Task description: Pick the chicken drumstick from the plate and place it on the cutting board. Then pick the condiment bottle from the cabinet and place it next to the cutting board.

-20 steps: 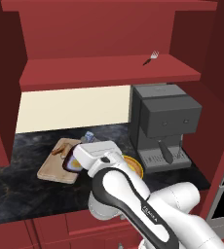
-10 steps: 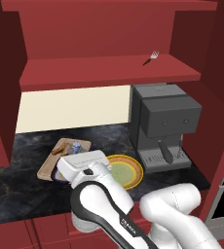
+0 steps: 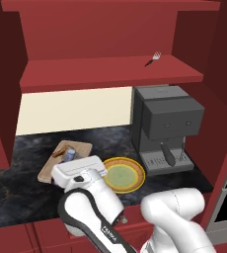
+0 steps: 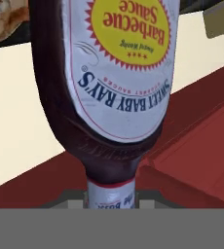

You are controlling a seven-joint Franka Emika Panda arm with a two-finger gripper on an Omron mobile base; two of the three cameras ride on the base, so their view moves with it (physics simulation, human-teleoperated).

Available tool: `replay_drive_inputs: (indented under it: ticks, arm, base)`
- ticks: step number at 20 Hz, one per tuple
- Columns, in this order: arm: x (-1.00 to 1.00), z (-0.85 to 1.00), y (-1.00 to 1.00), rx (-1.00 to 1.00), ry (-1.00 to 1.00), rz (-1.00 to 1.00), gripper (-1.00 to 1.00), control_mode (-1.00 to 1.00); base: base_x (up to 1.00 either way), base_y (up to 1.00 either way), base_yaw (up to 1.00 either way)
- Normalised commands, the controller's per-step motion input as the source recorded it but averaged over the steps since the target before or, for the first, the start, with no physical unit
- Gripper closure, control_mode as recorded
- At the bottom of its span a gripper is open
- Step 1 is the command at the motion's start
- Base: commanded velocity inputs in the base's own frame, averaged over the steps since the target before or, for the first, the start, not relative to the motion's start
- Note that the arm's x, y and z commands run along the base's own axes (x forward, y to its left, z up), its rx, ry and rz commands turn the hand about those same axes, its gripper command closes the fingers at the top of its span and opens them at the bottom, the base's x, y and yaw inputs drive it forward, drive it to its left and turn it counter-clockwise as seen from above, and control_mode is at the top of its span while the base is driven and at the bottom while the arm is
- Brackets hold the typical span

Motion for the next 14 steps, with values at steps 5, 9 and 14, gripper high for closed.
replay_drive_inputs:
  ticks: [5, 9, 14]
  arm:
    - [0.26, -0.3, 0.04, -0.09, 0.0, -0.04, 1.0, -1.0]
    - [0.06, -0.2, 0.0, -0.08, 0.0, -0.05, 1.0, -1.0]
    - [-0.01, -0.14, 0.04, -0.06, 0.0, -0.05, 1.0, -1.0]
  base:
    - [0.0, 0.0, 0.0]
    - [0.0, 0.0, 0.0]
    - [0.0, 0.0, 0.0]
